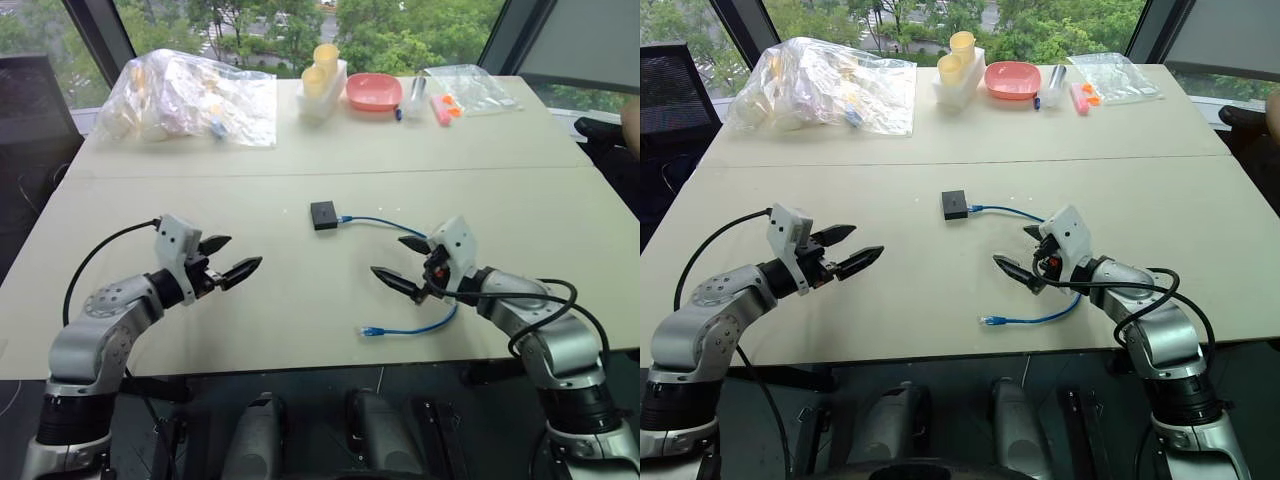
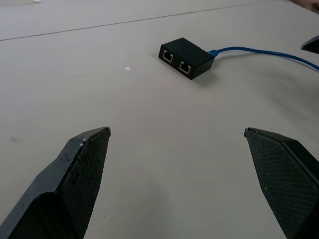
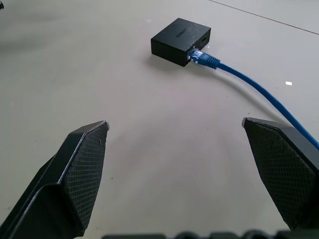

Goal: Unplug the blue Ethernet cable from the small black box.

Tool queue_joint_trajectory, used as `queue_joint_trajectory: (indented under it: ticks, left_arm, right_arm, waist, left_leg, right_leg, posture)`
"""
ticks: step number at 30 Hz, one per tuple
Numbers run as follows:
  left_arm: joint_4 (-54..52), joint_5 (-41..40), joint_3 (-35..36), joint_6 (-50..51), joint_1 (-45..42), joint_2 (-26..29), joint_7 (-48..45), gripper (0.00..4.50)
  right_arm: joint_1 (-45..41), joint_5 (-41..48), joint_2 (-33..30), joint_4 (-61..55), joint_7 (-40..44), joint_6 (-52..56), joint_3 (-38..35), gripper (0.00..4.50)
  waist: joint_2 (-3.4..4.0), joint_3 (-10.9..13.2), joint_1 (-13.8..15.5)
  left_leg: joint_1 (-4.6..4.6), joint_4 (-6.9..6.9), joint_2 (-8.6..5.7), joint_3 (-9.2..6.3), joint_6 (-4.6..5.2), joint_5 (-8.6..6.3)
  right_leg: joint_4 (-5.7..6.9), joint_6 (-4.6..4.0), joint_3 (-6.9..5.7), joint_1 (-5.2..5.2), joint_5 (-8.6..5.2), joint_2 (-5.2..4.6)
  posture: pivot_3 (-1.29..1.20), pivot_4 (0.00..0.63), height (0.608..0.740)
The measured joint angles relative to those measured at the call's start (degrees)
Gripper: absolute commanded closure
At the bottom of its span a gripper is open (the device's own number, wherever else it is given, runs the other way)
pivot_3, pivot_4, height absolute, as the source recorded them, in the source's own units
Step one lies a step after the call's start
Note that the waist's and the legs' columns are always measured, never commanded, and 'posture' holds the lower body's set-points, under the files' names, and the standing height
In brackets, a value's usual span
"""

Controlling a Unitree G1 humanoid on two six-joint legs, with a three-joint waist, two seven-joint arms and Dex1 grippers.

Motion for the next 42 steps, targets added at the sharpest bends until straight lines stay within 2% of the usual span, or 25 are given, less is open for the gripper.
queue_joint_trajectory:
  ticks: [17, 22, 25, 31, 36, 39, 42]
  left_arm:
    - [0.1, -0.5, -0.1, 0.2, -0.6, -0.7, 0.4, 0.04]
    - [1.4, 1.0, -1.5, -1.0, -3.5, 0.5, -0.8, 0.04]
    - [6.3, 2.8, -2.0, -3.3, -7.7, 3.4, -3.9, 0.04]
    - [10.2, 0.4, -1.8, -3.4, -11.9, 9.4, -14.4, 0.04]
    - [12.7, -1.3, -1.7, -1.6, -18.0, 15.5, -22.3, 0.04]
    - [13.1, -1.4, -1.3, -1.6, -18.7, 14.8, -22.1, 0.04]
    - [13.1, -1.4, -1.1, -1.5, -17.8, 12.6, -20.2, 0.04]
  right_arm:
    - [-0.3, -1.4, 0.1, 0.4, -0.4, -1.4, 0.2, 0.00]
    - [-1.5, -2.1, 0.1, 2.6, -0.2, -2.4, 0.6, 0.00]
    - [-8.0, -3.8, 0.6, 10.0, 1.7, -5.5, 2.3, 0.00]
    - [-22.5, -9.4, 1.7, 28.0, 7.4, -15.7, 6.8, 0.00]
    - [-37.4, -16.9, 6.9, 55.9, 11.8, -28.5, 12.2, 0.00]
    - [-44.6, -19.9, 11.0, 71.5, 12.6, -34.5, 12.9, 0.00]
    - [-48.6, -22.7, 14.0, 82.2, 12.3, -37.8, 13.0, 0.00]
  waist:
    - [0.00, 0.0, 0.0]
    - [0.00, 0.0, 0.1]
    - [0.00, 0.0, -0.4]
    - [0.01, 0.0, -0.3]
    - [-0.02, 0.1, -0.5]
    - [-0.02, 0.1, -0.5]
    - [-0.02, 0.1, -0.4]
  left_leg:
    - [0.00, 0.00, -0.01, 0.01, 0.00, 0.00]
    - [0.02, 0.02, -0.04, 0.02, 0.01, 0.01]
    - [0.08, 0.05, 0.00, 0.05, 0.01, 0.01]
    - [0.03, -0.05, 0.04, 0.03, 0.02, 0.01]
    - [0.00, -0.02, 0.02, 0.09, 0.02, 0.02]
    - [0.00, -0.04, 0.03, 0.08, 0.03, 0.02]
    - [-0.02, -0.04, 0.03, 0.08, 0.02, 0.02]
  right_leg:
    - [0.01, 0.00, 0.00, 0.00, 0.00, 0.01]
    - [0.01, 0.00, 0.00, 0.03, 0.01, 0.02]
    - [0.04, -0.09, 0.01, 0.02, 0.07, 0.11]
    - [0.05, -0.05, 0.02, -0.04, 0.04, 0.19]
    - [0.11, -0.04, 0.08, -0.08, 0.05, 0.20]
    - [0.13, -0.02, 0.09, -0.08, 0.04, 0.20]
    - [0.19, 0.00, 0.09, -0.09, 0.05, 0.18]
  posture:
    - [0.00, 0.150, 0.740]
    - [0.00, 0.150, 0.740]
    - [0.00, 0.150, 0.740]
    - [0.00, 0.150, 0.740]
    - [0.00, 0.150, 0.740]
    - [0.00, 0.150, 0.740]
    - [0.00, 0.150, 0.740]
